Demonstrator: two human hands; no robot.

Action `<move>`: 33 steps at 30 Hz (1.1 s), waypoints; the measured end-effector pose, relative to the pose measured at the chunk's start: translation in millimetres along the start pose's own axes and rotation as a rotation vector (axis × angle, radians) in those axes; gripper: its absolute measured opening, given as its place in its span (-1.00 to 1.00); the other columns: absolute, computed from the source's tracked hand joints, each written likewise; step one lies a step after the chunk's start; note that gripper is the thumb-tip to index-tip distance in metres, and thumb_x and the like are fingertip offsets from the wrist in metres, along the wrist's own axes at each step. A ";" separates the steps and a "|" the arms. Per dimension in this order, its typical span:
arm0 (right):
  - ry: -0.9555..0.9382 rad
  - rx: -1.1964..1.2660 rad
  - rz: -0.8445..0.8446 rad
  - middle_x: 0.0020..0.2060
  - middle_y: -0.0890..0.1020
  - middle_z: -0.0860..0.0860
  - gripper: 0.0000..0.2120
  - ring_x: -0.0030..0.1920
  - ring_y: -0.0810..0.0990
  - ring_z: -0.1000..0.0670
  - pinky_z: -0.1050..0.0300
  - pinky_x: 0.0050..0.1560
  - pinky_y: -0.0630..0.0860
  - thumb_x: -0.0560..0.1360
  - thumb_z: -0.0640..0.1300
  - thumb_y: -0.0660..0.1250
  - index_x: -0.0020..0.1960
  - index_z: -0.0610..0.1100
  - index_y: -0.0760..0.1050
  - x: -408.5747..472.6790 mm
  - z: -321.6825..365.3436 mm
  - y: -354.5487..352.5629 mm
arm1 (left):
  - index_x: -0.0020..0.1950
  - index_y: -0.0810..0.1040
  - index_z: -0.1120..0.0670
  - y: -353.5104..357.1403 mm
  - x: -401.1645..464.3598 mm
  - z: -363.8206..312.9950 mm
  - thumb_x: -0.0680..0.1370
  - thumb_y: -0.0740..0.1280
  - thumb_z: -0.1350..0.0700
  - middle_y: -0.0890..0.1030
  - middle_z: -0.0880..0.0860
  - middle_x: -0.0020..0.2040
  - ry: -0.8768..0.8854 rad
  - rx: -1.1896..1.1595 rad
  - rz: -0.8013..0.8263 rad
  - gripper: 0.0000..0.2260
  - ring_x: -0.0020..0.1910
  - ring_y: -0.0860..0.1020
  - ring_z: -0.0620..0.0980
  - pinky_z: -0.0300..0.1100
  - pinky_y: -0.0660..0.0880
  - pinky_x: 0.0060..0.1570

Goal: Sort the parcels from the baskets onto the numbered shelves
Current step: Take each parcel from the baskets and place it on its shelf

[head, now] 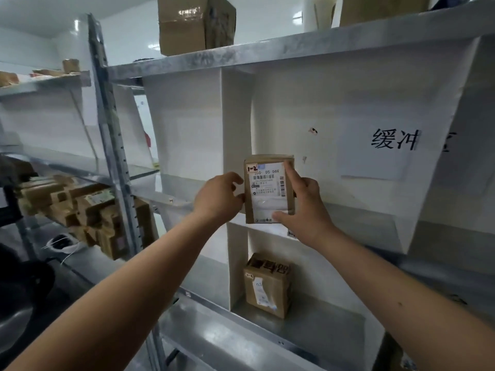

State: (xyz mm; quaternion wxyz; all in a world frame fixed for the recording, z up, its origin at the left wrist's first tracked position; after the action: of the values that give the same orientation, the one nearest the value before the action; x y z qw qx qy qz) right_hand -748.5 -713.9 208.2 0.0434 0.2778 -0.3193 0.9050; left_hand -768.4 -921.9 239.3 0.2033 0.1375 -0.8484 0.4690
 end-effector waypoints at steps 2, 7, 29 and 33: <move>0.000 -0.051 -0.037 0.29 0.20 0.11 0.21 0.23 0.47 0.11 0.39 0.21 0.49 0.46 -0.20 0.55 0.46 0.62 -0.29 10.2 1.9 11.5 | 0.23 0.59 -0.11 9.4 16.0 7.3 0.55 0.37 0.12 0.69 -0.10 0.04 0.045 -0.030 0.026 -0.73 0.05 0.65 0.01 -0.05 0.63 0.02; 0.057 -0.147 -0.156 0.39 0.22 -0.01 0.35 0.35 0.48 -0.01 0.14 0.34 0.47 0.40 -0.24 0.61 0.47 0.55 -0.42 29.8 -4.8 29.6 | 0.29 0.57 0.05 38.3 43.5 17.8 0.59 0.31 0.23 0.70 0.01 0.03 0.130 -0.149 0.120 -0.72 -0.01 0.65 0.07 -0.06 0.62 -0.01; 0.152 -0.243 -0.332 0.40 0.42 -0.12 0.33 0.36 0.50 -0.07 -0.06 0.32 0.58 0.30 -0.24 0.66 0.67 0.23 -0.23 79.1 -33.0 68.4 | 0.48 0.38 -0.01 85.2 59.4 35.5 0.52 0.32 0.27 0.62 0.01 0.33 0.165 -0.517 0.264 -0.46 0.25 0.60 0.09 -0.17 0.48 0.06; 0.121 -0.207 -0.318 0.45 0.45 -0.10 0.29 0.40 0.51 -0.04 -0.02 0.35 0.57 0.34 -0.26 0.63 0.69 0.15 -0.22 74.3 -24.0 65.2 | 0.47 0.39 -0.01 84.3 50.8 35.5 0.52 0.40 0.26 0.60 -0.02 0.36 0.218 -0.545 0.226 -0.46 0.30 0.58 0.00 -0.38 0.49 0.02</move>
State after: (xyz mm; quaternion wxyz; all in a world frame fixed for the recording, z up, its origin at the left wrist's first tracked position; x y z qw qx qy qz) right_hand -839.2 -758.5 196.1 0.2333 0.2639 -0.3594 0.8642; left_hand -856.5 -910.3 184.0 0.2689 -0.0682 -0.9261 0.2558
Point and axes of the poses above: each hand's wrist, its own x-axis towards the middle knuckle, its own y-axis out of the palm, z = x × y, the point moved 7 cm from there along x, towards the middle knuckle
